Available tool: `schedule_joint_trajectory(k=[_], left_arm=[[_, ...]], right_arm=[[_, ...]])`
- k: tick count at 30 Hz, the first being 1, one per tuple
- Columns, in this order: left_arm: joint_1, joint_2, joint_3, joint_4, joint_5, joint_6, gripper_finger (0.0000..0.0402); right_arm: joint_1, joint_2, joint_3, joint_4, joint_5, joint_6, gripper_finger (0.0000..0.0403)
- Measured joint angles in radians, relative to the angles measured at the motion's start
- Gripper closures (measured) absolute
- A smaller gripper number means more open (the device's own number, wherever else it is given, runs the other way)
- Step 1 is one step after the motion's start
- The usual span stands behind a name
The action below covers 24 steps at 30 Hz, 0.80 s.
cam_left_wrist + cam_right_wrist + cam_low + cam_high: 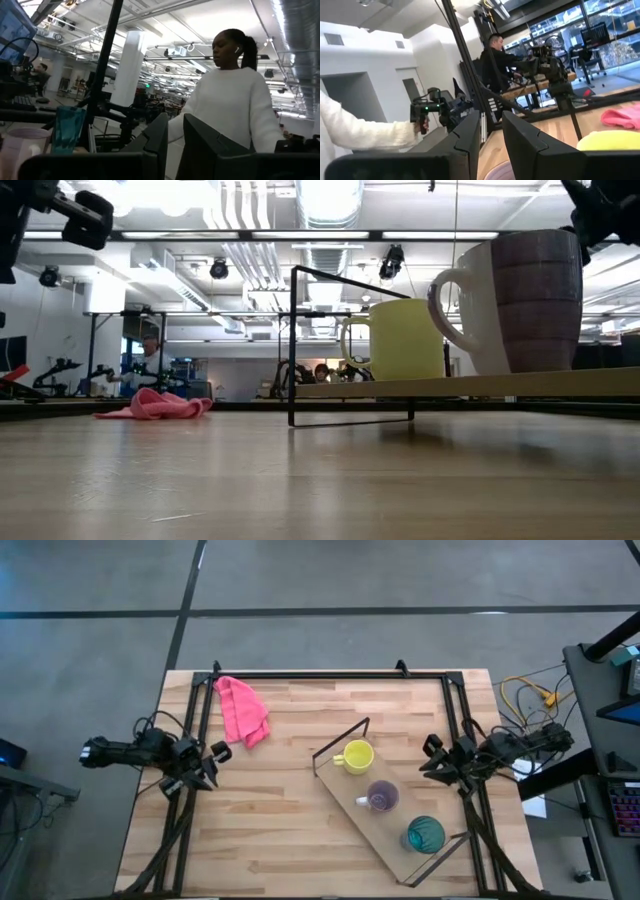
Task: Stack small to large cups/mugs on shelf
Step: Return to Home Position
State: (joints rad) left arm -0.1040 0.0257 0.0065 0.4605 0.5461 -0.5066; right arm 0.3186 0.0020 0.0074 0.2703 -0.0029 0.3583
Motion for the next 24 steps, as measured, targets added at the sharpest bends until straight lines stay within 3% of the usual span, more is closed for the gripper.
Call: schedule_joint_trajectory(k=[5,24], left_arm=[[0.000,0.012,-0.001,-0.001,0.000,0.122,0.0354],[0.000,0.080,-0.002,-0.060,0.000,0.123,0.0354]], right_arm=[[0.000,0.002,0.000,0.002,0.003,-0.014,0.0330],[0.000,0.028,0.002,-0.004,0.004,0.050,0.0330]])
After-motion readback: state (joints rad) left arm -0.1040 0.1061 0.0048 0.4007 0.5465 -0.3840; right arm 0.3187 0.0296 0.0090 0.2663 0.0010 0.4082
